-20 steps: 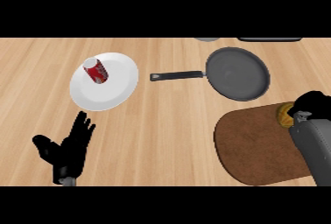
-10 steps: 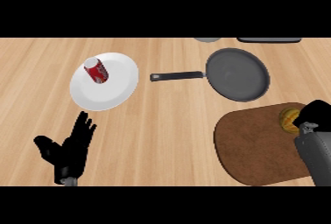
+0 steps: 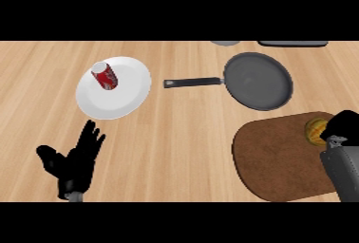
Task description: Pick the squash from the cutting board and place it in the pan
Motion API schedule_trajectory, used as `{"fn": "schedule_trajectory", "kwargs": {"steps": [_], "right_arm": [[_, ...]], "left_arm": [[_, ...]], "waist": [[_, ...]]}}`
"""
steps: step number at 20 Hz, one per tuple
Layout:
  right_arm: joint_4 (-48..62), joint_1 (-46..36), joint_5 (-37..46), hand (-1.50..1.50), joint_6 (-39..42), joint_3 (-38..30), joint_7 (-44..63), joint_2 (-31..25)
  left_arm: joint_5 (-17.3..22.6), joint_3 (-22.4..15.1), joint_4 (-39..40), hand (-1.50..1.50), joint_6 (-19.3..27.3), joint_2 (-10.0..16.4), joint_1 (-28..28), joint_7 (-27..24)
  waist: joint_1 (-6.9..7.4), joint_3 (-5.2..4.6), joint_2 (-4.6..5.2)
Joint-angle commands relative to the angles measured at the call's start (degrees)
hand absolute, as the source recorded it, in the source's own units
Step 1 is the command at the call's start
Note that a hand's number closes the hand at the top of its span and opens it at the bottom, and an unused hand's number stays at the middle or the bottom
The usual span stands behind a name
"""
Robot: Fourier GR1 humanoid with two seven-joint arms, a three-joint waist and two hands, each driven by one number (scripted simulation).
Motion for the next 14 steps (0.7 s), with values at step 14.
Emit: {"fn": "schedule_trajectory", "kwargs": {"steps": [14], "right_arm": [[15.3, -32.9, 15.1, 1.50, -11.3, -13.1, 20.1, 9.3]], "left_arm": [[-2.5, -6.1, 0.5, 0.00, -3.9, -0.9, -5.4, 0.7]], "waist": [[12.95, 0.34, 5.24]]}}
